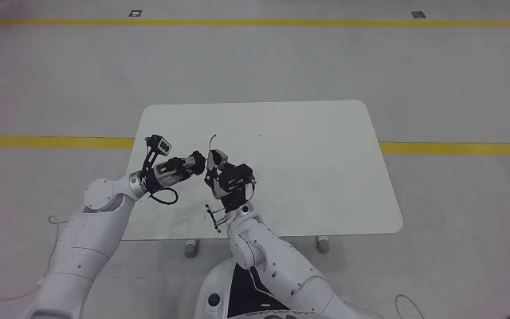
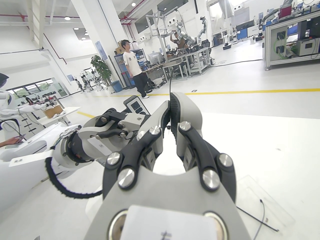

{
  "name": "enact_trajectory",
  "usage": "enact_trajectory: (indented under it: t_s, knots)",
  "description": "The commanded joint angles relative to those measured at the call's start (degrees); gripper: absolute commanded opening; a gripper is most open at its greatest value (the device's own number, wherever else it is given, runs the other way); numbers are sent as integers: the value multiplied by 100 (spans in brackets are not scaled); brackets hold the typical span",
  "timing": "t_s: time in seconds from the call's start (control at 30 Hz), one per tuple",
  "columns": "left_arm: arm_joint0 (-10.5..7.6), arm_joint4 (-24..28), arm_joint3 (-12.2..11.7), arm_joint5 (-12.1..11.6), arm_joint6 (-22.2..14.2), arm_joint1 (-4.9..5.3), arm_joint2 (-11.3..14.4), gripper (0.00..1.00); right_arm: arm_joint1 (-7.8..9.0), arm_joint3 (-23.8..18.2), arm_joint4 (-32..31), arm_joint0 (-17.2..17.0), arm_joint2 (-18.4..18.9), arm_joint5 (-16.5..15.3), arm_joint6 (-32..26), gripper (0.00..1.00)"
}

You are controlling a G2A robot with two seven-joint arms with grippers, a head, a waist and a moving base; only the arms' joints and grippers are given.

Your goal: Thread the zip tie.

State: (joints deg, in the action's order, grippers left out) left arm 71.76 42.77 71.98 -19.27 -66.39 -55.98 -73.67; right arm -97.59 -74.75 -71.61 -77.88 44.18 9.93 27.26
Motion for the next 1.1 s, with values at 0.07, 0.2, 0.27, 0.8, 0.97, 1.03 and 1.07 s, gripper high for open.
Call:
enact_trajectory:
  t_s: [0.07,0.2,0.27,0.8,0.97,1.03,1.07]
  knots:
    - [0,0,0,0,0,0,0,0,3,-4,-1,-2,-8,16,-9,0]
    - [0,0,0,0,0,0,0,0,9,-4,-10,-11,-11,28,-40,0]
    - [0,0,0,0,0,0,0,0,11,-15,-43,-16,-6,64,-63,0]
    - [0,0,0,0,0,0,0,0,175,-576,-339,-386,211,33,-128,100]
    - [14,34,4,64,74,-5,12,0,204,-517,-743,-330,229,162,-176,100]
    - [28,302,50,392,66,-14,27,0,250,-497,-1411,-326,244,466,-177,100]
    - [30,471,49,581,-32,-12,16,0,266,-522,-1574,-346,239,481,-200,100]
